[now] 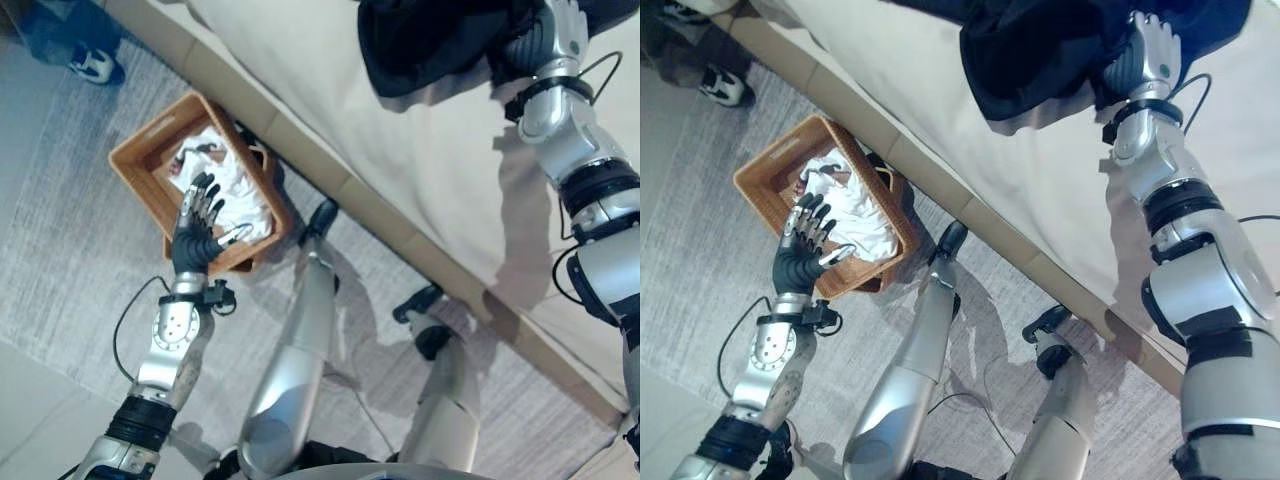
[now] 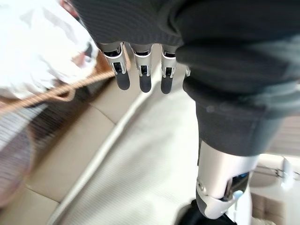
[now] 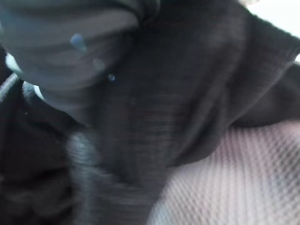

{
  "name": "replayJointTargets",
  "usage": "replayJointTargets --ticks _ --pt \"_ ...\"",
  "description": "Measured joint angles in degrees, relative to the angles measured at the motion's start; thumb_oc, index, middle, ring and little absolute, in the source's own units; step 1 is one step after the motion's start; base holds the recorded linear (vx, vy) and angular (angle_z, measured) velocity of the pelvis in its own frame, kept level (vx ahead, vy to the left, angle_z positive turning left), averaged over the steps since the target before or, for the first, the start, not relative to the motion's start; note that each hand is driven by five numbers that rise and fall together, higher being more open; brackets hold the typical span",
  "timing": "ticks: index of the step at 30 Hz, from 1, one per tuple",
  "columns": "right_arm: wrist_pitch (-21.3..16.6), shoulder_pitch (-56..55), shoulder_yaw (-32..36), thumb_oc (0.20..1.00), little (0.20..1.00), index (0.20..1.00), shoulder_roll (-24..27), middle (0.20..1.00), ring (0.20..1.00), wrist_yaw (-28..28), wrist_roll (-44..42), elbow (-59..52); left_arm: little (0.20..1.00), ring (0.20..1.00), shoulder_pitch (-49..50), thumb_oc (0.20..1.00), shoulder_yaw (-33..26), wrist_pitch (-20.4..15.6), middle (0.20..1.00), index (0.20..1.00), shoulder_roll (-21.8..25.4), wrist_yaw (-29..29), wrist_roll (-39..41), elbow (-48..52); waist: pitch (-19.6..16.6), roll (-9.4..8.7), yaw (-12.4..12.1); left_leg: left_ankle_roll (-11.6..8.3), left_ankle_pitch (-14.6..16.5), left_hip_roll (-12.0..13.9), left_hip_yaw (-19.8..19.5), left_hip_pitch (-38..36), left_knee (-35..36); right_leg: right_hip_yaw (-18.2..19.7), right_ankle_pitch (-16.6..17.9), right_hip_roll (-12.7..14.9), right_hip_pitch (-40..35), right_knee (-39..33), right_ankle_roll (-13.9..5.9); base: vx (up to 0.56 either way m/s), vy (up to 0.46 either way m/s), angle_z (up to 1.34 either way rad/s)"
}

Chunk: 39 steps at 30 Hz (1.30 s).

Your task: Pick up clothes into the bucket

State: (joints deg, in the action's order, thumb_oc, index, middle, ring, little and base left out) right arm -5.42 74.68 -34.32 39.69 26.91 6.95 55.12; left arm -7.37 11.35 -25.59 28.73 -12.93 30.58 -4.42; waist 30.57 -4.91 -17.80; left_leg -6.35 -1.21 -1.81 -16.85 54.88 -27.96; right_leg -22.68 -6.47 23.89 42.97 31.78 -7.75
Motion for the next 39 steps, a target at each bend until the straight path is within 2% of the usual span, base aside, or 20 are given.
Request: replayJointTargets --ticks 2,3,5,6,7,8,9,11,14,15,18,22,23,25,28,30,32,39 --pt "-0.7 -2.9 1.3 0.2 0.2 0.2 -0.4 0.2 0.2 0.0 -1.3 -5.0 1.0 1.0 0.0 1.0 -0.4 0.0 1.0 1.0 -0.5 0.0 0.0 -1.0 -0.1 -0.34 0.6 0.0 0.0 1.0 0.7 -2.1 0.7 0.1 0.9 -0.9 -1.9 -1.8 0.18 -0.04 0.006 -0.22" --pt "-1.4 -5.9 4.3 0.2 0.2 0.2 -1.0 0.2 0.2 -0.1 -2.3 -9.6 1.0 1.0 0.2 1.0 -0.6 0.1 1.0 1.0 -0.9 -0.1 -0.1 -1.9 -0.2 -0.45 0.9 0.05 -0.1 1.4 0.9 -3.4 1.5 0.1 1.7 -1.7 -3.5 -3.5 0.19 -0.02 0.011 -0.18" --pt "-1.7 -7.9 5.1 0.2 0.2 0.2 -1.5 0.2 0.2 -0.1 -3.4 -12.2 1.0 1.0 0.3 1.0 -0.7 0.3 1.0 1.0 -1.0 -0.1 -0.2 -2.6 -0.3 -0.86 2.3 0.09 0.0 1.8 1.4 -4.8 2.0 0.3 2.1 -2.0 -4.8 -4.7 0.22 -0.02 0.016 -0.14" --pt "-2.5 -11.6 8.0 0.2 0.2 0.2 -2.7 0.2 0.2 0.1 -4.8 -16.4 1.0 1.0 0.2 1.0 -1.0 0.4 1.0 1.0 -1.1 -0.1 -0.6 -3.6 -0.5 -1.41 3.4 0.13 -0.1 2.1 1.8 -6.3 2.6 0.4 2.7 -2.3 -6.2 -6.1 0.06 -0.02 0.002 -0.15" --pt "-3.1 -13.3 9.5 0.2 0.2 0.2 -3.9 0.2 0.2 0.1 -5.5 -17.8 1.0 1.0 0.0 1.0 -1.2 0.7 1.0 1.0 -1.2 -0.3 -0.6 -4.3 -0.6 -1.72 3.3 0.1 0.0 2.4 2.1 -7.0 2.8 0.7 3.1 -2.6 -6.9 -6.8 -0.01 0.0 -0.001 -0.23" --pt "-3.4 -18.4 13.2 0.2 0.2 0.2 -6.2 0.2 0.2 -0.1 -7.1 -22.9 1.0 1.0 -0.8 1.0 -1.3 1.3 1.0 1.0 -1.3 -0.6 -0.6 -6.4 -0.5 -2.18 4.5 0.06 0.0 3.0 2.7 -9.1 3.7 1.2 4.2 -3.6 -9.3 -9.3 -0.07 -0.05 0.041 -0.23" --pt "-3.7 -20.5 14.2 0.2 0.2 0.2 -7.2 0.2 0.2 -0.1 -7.8 -24.9 1.0 1.0 -1.1 1.0 -1.2 1.6 1.0 1.0 -1.3 -0.6 -0.7 -7.7 -0.5 -2.23 4.3 0.09 -0.1 3.0 3.0 -10.2 3.7 1.1 5.4 -3.9 -10.5 -10.6 0.14 -0.02 0.028 -0.39" --pt "-5.6 -25.7 14.0 0.2 0.2 0.2 -8.1 0.2 0.2 -0.9 -9.1 -27.3 1.0 1.0 -2.1 1.0 -1.1 2.4 1.0 1.0 -1.3 -0.7 -3.0 -10.2 -0.7 -2.88 5.7 0.65 0.6 4.0 5.6 -14.6 5.0 2.0 6.9 -4.4 -14.9 -14.5 -0.52 0.01 -0.006 -0.41" --pt "-7.2 -30.5 14.4 0.2 0.2 0.2 -8.9 0.2 0.2 -3.3 -11.8 -30.3 1.0 1.0 -2.4 1.0 -1.2 2.7 1.0 1.0 0.1 -0.7 -6.9 -10.3 -2.0 -3.95 6.3 0.77 0.9 4.7 7.2 -18.7 7.0 2.5 8.7 -5.4 -19.2 -19.0 -1.1 0.04 -0.021 -0.27" --pt "-7.3 -30.7 14.9 0.2 0.2 0.2 -8.8 0.2 0.2 -4.4 -13.1 -30.9 1.0 1.0 -3.3 1.0 -1.0 2.4 1.0 1.0 0.3 -0.7 -8.1 -10.9 -2.7 -4.35 7.4 1.31 1.4 5.5 8.1 -19.3 7.4 3.4 9.0 -6.0 -19.6 -20.1 -1.34 0.05 -0.037 -0.27" --pt "-7.6 -30.4 14.4 0.2 0.2 0.2 -8.7 0.2 0.2 -8.9 -16.2 -35.0 1.0 1.0 -6.2 1.0 -0.1 4.0 1.0 1.0 1.7 -1.3 -12.8 -15.4 -2.8 -4.61 8.6 0.8 1.3 6.2 9.2 -22.7 8.1 4.2 11.0 -7.2 -23.0 -23.2 -0.64 0.03 -0.031 -0.29" --pt "-8.7 -28.7 11.1 0.2 0.2 0.2 -7.9 0.2 0.2 -14.6 -20.5 -42.2 1.0 1.0 -10.3 1.0 -0.3 5.2 1.0 1.0 3.6 -2.5 -16.0 -19.0 -4.8 -6.38 10.9 0.29 1.7 7.8 12.8 -29.9 10.6 6.9 13.4 -8.7 -28.8 -28.5 -1.3 0.06 -0.03 -0.42" --pt "-9.1 -28.5 10.2 0.2 0.2 0.2 -7.5 0.2 0.2 -16.9 -21.8 -44.6 1.0 1.0 -11.0 1.0 -0.4 5.2 1.0 1.0 4.2 -2.4 -16.3 -18.9 -6.4 -7.23 11.9 0.2 1.8 8.1 13.7 -31.5 11.4 7.6 13.8 -8.9 -29.7 -29.4 -1.37 0.04 -0.017 -0.29" --pt "-9.2 -26.5 7.7 0.2 0.2 0.2 -6.5 0.2 0.2 -19.7 -23.3 -46.0 1.0 1.0 -12.1 1.0 0.0 5.3 1.0 1.0 4.3 -2.2 -16.3 -18.9 -7.2 -7.45 12.6 0.19 1.8 8.4 14.5 -34.6 12.4 8.3 14.2 -9.4 -32.0 -30.1 -1.34 0.05 0.011 -0.27" --pt "-9.0 -26.6 6.1 0.2 0.2 0.2 -7.2 0.2 0.2 -23.6 -26.3 -46.1 1.0 1.0 -12.9 1.0 1.4 5.2 1.0 1.0 3.3 0.3 -15.7 -18.7 -11.9 -7.28 14.2 0.07 1.9 8.7 15.4 -37.6 14.5 8.7 14.1 -9.8 -34.1 -31.7 -1.32 0.09 0.013 -0.15" --pt "-8.2 -26.6 4.6 0.2 0.2 0.2 -7.7 0.2 0.2 -25.8 -28.6 -46.3 1.0 1.0 -13.6 1.0 3.2 5.2 1.0 1.0 3.2 1.8 -15.1 -18.5 -13.8 -7.03 15.4 0.04 1.8 8.9 16.3 -40.2 16.2 9.1 14.0 -9.7 -36.0 -32.4 -1.13 0.08 -0.023 -0.12" --pt "-7.5 -26.6 3.5 0.2 0.2 0.2 -7.8 0.2 0.2 -27.1 -29.1 -46.5 1.0 1.0 -13.9 1.0 4.0 5.3 1.0 1.0 2.9 2.7 -14.2 -18.2 -15.2 -6.89 15.6 0.03 1.8 9.0 16.8 -41.4 16.9 9.5 14.0 -9.8 -36.5 -32.7 -1.14 0.07 -0.043 -0.11" --pt "-5.4 -27.3 2.1 0.2 0.2 0.2 -9.5 0.2 0.2 -30.2 -31.2 -48.8 1.0 1.0 -14.6 1.0 6.6 6.3 1.0 1.0 -4.0 4.8 -9.7 -12.7 -18.2 -4.41 16.6 0.02 1.6 8.8 17.4 -46.1 19.5 9.5 13.9 -10.0 -40.6 -34.3 -1.14 0.06 -0.015 -0.01"
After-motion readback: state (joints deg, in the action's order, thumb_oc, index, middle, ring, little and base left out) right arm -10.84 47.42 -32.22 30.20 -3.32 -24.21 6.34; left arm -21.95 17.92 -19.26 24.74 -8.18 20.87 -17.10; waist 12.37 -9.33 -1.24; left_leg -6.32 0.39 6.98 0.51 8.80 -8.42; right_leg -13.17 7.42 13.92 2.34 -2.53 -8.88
